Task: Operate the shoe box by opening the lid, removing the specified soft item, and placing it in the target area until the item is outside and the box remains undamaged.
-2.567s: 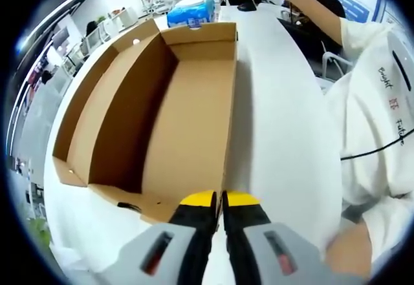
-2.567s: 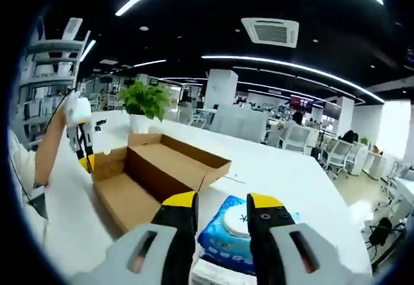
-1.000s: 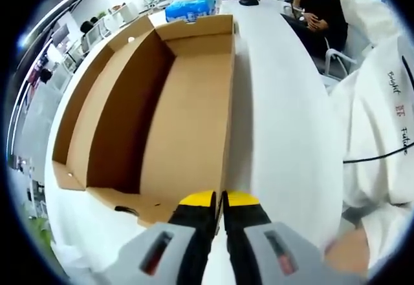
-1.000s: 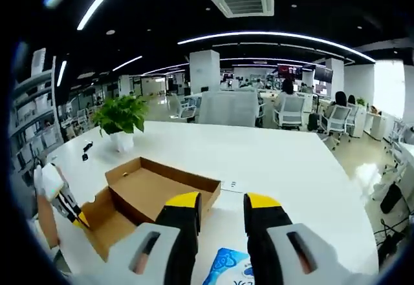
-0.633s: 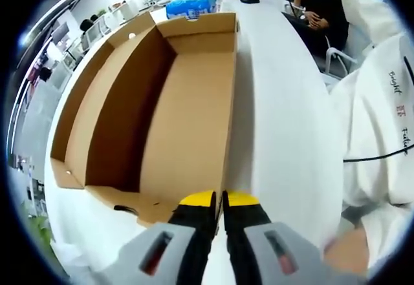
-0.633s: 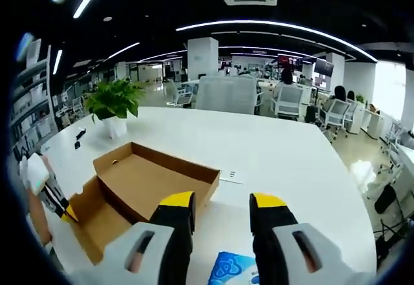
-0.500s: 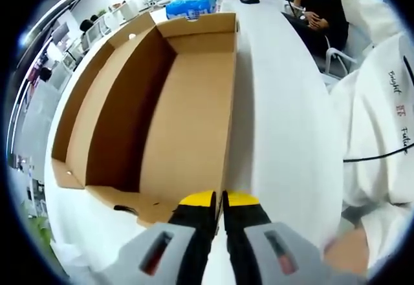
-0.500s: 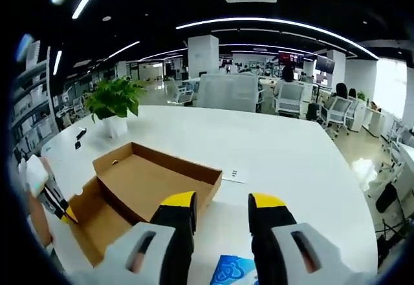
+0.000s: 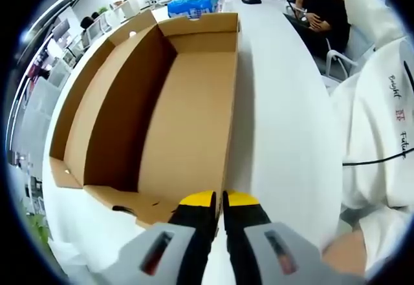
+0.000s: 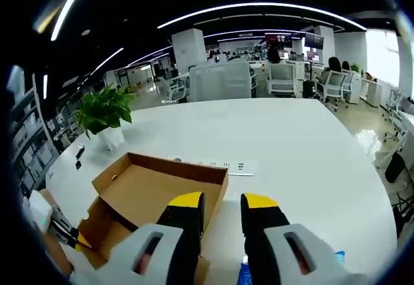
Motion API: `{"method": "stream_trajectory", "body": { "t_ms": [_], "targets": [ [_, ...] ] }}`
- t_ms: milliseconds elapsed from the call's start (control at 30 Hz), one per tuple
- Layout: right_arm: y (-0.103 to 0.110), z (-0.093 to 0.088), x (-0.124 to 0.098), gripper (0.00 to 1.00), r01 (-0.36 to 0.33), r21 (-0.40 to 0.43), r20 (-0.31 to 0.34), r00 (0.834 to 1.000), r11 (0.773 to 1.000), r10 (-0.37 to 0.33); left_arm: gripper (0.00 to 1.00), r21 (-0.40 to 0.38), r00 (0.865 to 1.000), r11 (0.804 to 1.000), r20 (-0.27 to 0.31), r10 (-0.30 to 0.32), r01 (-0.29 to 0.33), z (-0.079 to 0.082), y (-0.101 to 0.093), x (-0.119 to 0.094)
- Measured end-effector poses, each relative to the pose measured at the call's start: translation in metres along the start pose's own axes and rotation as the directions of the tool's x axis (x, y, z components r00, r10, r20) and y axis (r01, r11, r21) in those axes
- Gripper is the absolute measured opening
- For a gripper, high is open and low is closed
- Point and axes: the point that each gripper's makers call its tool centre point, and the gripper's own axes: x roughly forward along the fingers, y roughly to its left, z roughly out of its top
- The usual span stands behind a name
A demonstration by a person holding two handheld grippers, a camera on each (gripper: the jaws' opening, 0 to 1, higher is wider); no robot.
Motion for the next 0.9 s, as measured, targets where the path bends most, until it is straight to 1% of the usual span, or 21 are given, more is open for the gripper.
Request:
{"method": "stream_trajectory", "body": {
  "t_ms": [67, 133, 200, 233, 267, 333, 367, 433, 500, 567, 667, 700, 733, 833, 900],
  "targets": [
    [0.003, -0.003, 0.005, 0.23, 0.018, -0.036, -0.025, 1.000, 0.999, -0.019, 0.04, 0.010, 1.000, 1.000, 0.002, 0.000, 0.000, 0.002, -0.002, -0.001],
    [0.007, -0.003, 0.010, 0.23, 0.018, -0.045, -0.023, 1.000, 0.999, -0.019, 0.04, 0.011, 1.000, 1.000, -0.001, -0.003, 0.003, 0.002, -0.003, 0.000],
    [0.011, -0.005, 0.016, 0.24, 0.025, -0.071, -0.038, 0.999, 0.997, -0.027, 0.04, 0.014, 1.000, 1.000, -0.009, -0.003, 0.003, 0.001, -0.004, 0.002],
    [0.011, -0.006, 0.019, 0.25, 0.038, -0.084, -0.052, 0.998, 0.996, -0.042, 0.04, 0.014, 1.000, 1.000, -0.013, -0.004, 0.004, 0.001, -0.004, 0.003],
    [0.006, -0.003, 0.021, 0.26, 0.075, -0.110, -0.055, 0.995, 0.991, -0.081, 0.04, 0.017, 1.000, 1.000, -0.017, -0.006, 0.006, 0.000, -0.004, 0.003],
    [0.006, 0.000, 0.021, 0.25, 0.089, -0.124, -0.059, 0.994, 0.988, -0.097, 0.04, 0.013, 1.000, 1.000, -0.025, -0.010, 0.010, -0.001, -0.003, 0.005],
    [0.008, 0.001, 0.021, 0.25, 0.092, -0.121, -0.059, 0.993, 0.988, -0.099, 0.04, 0.011, 1.000, 1.000, -0.027, -0.010, 0.010, -0.001, -0.003, 0.005],
    [0.014, 0.004, 0.020, 0.25, 0.075, -0.121, -0.052, 0.995, 0.990, -0.081, 0.04, 0.018, 1.000, 1.000, -0.024, -0.007, 0.007, -0.002, -0.003, 0.004],
    [0.019, -0.001, 0.021, 0.25, 0.063, -0.128, -0.062, 0.995, 0.990, -0.072, 0.04, 0.013, 1.000, 1.000, -0.019, -0.008, 0.008, -0.002, -0.003, 0.003],
    [0.021, -0.008, 0.025, 0.26, 0.054, -0.160, -0.081, 0.994, 0.986, -0.067, 0.04, 0.012, 1.000, 1.000, -0.018, -0.006, 0.007, -0.002, -0.002, 0.003],
    [0.020, -0.015, 0.028, 0.25, 0.062, -0.156, -0.084, 0.994, 0.986, -0.076, 0.04, 0.010, 1.000, 1.000, -0.018, -0.007, 0.007, -0.003, -0.002, 0.003],
    [0.019, -0.016, 0.030, 0.25, 0.063, -0.144, -0.085, 0.994, 0.988, -0.076, 0.04, 0.008, 1.000, 1.000, -0.019, -0.007, 0.007, -0.004, -0.002, 0.004],
    [0.022, -0.019, 0.031, 0.25, 0.047, -0.119, -0.093, 0.994, 0.992, -0.059, 0.04, 0.005, 1.000, 1.000, -0.020, -0.007, 0.007, -0.004, -0.002, 0.004],
    [0.024, -0.021, 0.033, 0.25, 0.046, -0.107, -0.094, 0.994, 0.993, -0.056, 0.04, 0.005, 1.000, 1.000, -0.023, -0.009, 0.009, -0.004, -0.003, 0.004],
    [0.022, -0.021, 0.035, 0.25, 0.058, -0.107, -0.093, 0.993, 0.993, -0.068, 0.04, 0.004, 1.000, 1.000, -0.021, -0.011, 0.011, -0.004, -0.003, 0.004]
  ]
}}
